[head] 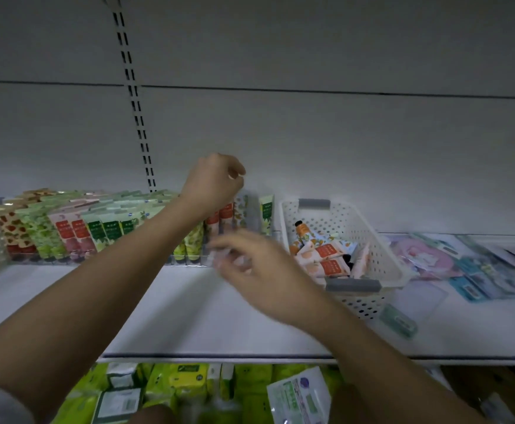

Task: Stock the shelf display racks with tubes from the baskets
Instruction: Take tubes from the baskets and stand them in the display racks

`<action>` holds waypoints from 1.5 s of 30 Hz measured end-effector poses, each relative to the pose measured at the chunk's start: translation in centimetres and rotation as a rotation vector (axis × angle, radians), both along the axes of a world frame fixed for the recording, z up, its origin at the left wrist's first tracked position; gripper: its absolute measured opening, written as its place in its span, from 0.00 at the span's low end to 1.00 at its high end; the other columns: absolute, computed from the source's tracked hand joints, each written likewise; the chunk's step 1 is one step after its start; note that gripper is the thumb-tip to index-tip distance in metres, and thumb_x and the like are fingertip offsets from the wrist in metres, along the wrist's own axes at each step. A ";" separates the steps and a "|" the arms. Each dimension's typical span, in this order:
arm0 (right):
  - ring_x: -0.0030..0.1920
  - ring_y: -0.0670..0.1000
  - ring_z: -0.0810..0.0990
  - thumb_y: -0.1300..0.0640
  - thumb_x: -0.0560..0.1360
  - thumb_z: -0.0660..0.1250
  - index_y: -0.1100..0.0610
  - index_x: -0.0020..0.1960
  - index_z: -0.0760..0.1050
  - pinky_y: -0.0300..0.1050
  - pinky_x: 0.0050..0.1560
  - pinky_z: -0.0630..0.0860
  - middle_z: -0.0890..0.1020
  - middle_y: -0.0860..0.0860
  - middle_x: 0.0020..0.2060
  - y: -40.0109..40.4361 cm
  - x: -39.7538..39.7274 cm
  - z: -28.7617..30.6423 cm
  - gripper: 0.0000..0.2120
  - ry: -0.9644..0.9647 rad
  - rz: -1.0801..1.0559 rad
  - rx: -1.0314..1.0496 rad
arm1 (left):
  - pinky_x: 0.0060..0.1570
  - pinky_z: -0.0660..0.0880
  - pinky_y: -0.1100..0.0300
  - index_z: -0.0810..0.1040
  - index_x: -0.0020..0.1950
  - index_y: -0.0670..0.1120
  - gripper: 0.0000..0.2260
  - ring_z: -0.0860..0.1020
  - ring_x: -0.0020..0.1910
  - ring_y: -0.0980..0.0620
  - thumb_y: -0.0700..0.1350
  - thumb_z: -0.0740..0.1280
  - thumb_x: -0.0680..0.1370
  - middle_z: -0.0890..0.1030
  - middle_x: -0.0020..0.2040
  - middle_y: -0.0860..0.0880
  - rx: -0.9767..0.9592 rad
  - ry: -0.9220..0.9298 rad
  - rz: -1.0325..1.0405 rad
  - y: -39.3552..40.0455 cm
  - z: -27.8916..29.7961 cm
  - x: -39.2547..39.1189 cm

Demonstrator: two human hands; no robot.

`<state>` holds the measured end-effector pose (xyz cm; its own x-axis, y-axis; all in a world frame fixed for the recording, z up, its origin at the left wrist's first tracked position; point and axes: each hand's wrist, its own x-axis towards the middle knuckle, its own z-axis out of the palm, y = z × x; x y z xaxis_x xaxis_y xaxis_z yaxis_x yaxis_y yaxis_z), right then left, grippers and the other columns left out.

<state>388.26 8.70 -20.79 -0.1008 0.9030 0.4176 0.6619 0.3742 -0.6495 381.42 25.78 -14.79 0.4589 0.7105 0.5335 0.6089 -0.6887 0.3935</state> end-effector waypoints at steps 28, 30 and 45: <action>0.40 0.47 0.83 0.60 0.79 0.63 0.51 0.48 0.82 0.43 0.42 0.83 0.83 0.49 0.44 -0.2 17.4 2.9 0.09 0.274 -0.562 -0.042 | 0.30 0.69 0.56 0.72 0.36 0.44 0.08 0.75 0.35 0.47 0.43 0.69 0.73 0.75 0.36 0.47 -0.115 0.520 -0.325 -7.3 -6.0 12.1; 0.40 0.47 0.83 0.61 0.79 0.63 0.51 0.49 0.81 0.41 0.41 0.82 0.83 0.50 0.44 -0.3 17.5 2.9 0.09 0.289 -0.556 -0.045 | 0.29 0.66 0.57 0.69 0.34 0.45 0.12 0.72 0.32 0.50 0.45 0.69 0.74 0.73 0.34 0.48 -0.134 0.449 -0.314 -7.2 -6.2 12.0; 0.44 0.45 0.83 0.55 0.71 0.75 0.49 0.56 0.82 0.43 0.48 0.81 0.83 0.43 0.47 0.8 15.4 1.9 0.14 -0.339 -0.206 -0.566 | 0.43 0.82 0.48 0.78 0.50 0.41 0.10 0.83 0.44 0.44 0.43 0.74 0.73 0.83 0.45 0.42 -0.591 -0.577 -0.432 -6.3 -2.8 6.3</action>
<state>403.69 9.46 -18.85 0.0547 0.9875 -0.1479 0.8842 -0.1167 -0.4522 387.72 19.44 -17.60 0.5234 0.7689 0.3672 -0.0524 -0.4011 0.9145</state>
